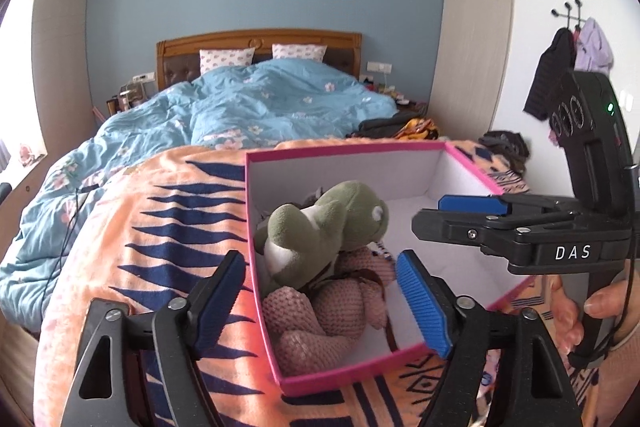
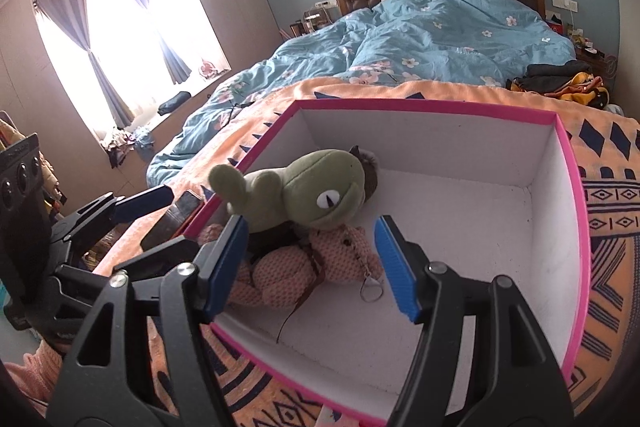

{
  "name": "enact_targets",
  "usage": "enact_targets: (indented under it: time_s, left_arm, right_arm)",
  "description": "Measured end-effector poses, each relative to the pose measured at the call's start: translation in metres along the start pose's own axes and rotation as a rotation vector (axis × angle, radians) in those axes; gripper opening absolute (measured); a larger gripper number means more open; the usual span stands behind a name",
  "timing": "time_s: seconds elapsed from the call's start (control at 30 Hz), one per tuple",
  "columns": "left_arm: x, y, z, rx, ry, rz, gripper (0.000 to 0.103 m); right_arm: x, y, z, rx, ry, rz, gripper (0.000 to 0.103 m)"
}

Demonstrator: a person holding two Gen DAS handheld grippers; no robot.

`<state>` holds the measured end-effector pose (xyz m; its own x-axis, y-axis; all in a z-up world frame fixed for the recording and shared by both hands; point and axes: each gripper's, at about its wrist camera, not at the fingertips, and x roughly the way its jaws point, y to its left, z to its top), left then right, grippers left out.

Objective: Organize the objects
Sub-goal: 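Lower the frog into the box and open the left tool, then move the right tool to the cream teddy bear and close on it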

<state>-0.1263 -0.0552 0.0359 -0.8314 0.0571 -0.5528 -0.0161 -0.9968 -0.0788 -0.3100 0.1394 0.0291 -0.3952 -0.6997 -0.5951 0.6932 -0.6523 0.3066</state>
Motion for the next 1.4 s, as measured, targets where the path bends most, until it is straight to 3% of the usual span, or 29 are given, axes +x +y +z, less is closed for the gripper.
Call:
enact_targets:
  time_s: [0.2, 0.27, 0.33, 0.5, 0.9, 1.2, 1.4]
  left_arm:
    - [-0.025, -0.015, -0.008, 0.005, -0.052, -0.065, 0.086]
    - [-0.033, -0.022, -0.012, 0.015, -0.073, -0.095, 0.091]
    - [-0.040, -0.030, -0.016, 0.016, -0.086, -0.139, 0.103]
    - [-0.046, -0.056, -0.031, 0.058, -0.096, -0.205, 0.103]
    - [-0.022, -0.105, -0.065, 0.161, 0.024, -0.296, 0.103]
    - [0.004, -0.129, -0.079, 0.239, 0.120, -0.305, 0.103]
    - [0.018, -0.143, -0.083, 0.274, 0.168, -0.331, 0.095]
  right_arm:
    - [-0.034, 0.004, -0.014, 0.001, -0.053, 0.035, 0.067]
    - [-0.047, 0.004, -0.022, -0.001, -0.071, 0.043, 0.067]
    - [-0.060, 0.005, -0.031, 0.000, -0.091, 0.044, 0.067]
    - [-0.090, 0.001, -0.060, 0.026, -0.136, 0.022, 0.069]
    - [-0.128, -0.051, -0.138, 0.202, -0.110, -0.135, 0.069]
    - [-0.122, -0.077, -0.167, 0.282, -0.058, -0.146, 0.069]
    - [-0.116, -0.078, -0.171, 0.267, -0.035, -0.133, 0.066]
